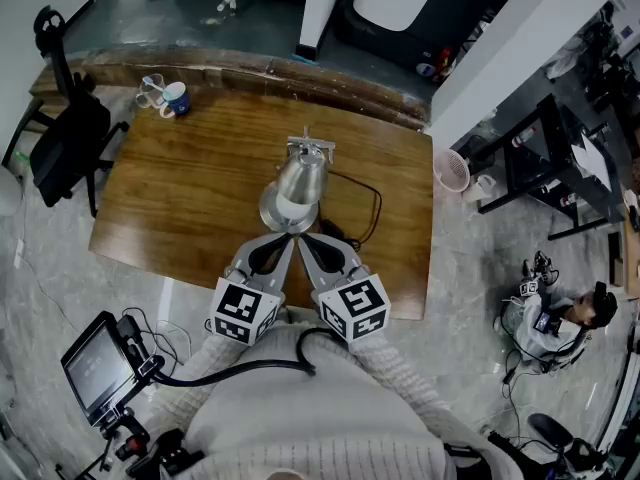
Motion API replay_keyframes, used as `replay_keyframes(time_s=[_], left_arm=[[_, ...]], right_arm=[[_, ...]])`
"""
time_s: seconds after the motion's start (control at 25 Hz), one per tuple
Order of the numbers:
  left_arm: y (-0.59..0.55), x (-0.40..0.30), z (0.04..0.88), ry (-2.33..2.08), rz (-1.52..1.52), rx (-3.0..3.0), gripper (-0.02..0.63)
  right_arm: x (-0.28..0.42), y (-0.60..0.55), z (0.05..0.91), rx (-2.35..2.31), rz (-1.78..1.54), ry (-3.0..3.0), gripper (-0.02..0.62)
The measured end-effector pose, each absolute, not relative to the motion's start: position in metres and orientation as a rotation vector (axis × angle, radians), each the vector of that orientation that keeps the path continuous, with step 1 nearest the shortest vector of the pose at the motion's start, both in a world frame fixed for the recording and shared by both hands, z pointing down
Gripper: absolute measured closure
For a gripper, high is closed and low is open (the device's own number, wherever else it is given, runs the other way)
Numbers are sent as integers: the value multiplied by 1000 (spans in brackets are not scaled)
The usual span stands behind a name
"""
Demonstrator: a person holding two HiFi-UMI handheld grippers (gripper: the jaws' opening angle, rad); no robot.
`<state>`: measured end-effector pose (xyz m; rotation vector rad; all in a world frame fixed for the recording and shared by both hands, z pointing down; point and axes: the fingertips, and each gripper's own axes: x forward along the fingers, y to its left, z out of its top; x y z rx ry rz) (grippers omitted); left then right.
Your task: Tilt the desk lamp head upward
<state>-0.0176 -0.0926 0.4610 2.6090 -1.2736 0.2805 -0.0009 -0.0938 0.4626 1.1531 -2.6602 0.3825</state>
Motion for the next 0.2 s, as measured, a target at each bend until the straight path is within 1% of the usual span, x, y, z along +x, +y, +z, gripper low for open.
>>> replay_keyframes(time_s=[0.2], left_arm=[[-94,-16,459,-1258,244,2605,598]], right_arm=[[0,-93,465,1152,386,-2661,597]])
